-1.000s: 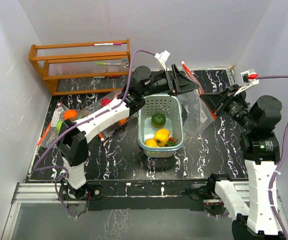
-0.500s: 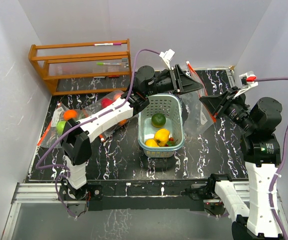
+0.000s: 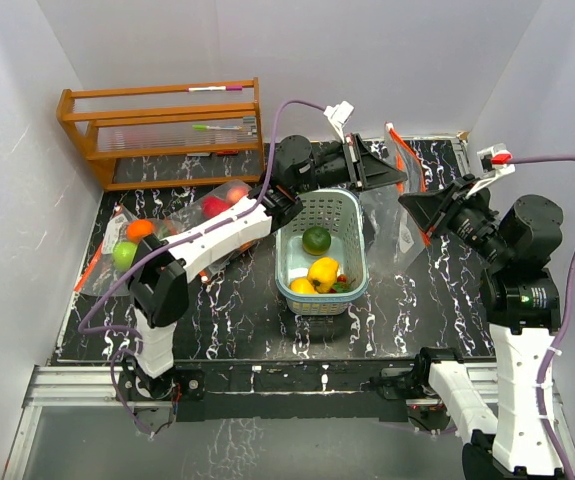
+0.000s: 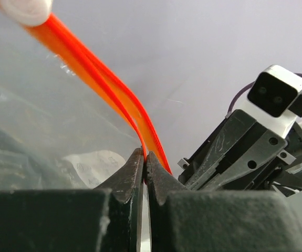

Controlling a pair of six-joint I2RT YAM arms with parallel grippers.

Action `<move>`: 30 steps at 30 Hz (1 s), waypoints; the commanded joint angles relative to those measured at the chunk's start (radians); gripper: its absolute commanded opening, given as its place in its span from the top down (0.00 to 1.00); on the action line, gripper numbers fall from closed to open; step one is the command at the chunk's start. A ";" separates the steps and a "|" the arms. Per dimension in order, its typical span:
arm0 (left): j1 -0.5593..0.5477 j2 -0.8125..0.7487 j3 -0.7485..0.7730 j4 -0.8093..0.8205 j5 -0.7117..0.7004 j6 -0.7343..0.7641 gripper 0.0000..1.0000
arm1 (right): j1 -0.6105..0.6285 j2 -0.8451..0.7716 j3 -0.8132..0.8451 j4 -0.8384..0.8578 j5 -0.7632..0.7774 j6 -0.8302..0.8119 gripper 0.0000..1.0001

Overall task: Place the food in the zip-top bag and seal the zipper
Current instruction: Open the zipper of the food storage bag.

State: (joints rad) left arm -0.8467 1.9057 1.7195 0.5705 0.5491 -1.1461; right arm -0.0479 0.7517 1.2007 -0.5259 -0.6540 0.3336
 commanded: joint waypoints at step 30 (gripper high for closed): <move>0.005 -0.112 -0.087 -0.158 0.031 0.306 1.00 | -0.003 0.059 -0.036 -0.122 0.146 -0.034 0.43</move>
State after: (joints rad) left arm -0.8455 1.8252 1.5879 0.3988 0.5720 -0.8478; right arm -0.0479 0.8284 1.1664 -0.7040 -0.4709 0.3141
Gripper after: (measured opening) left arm 0.012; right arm 0.585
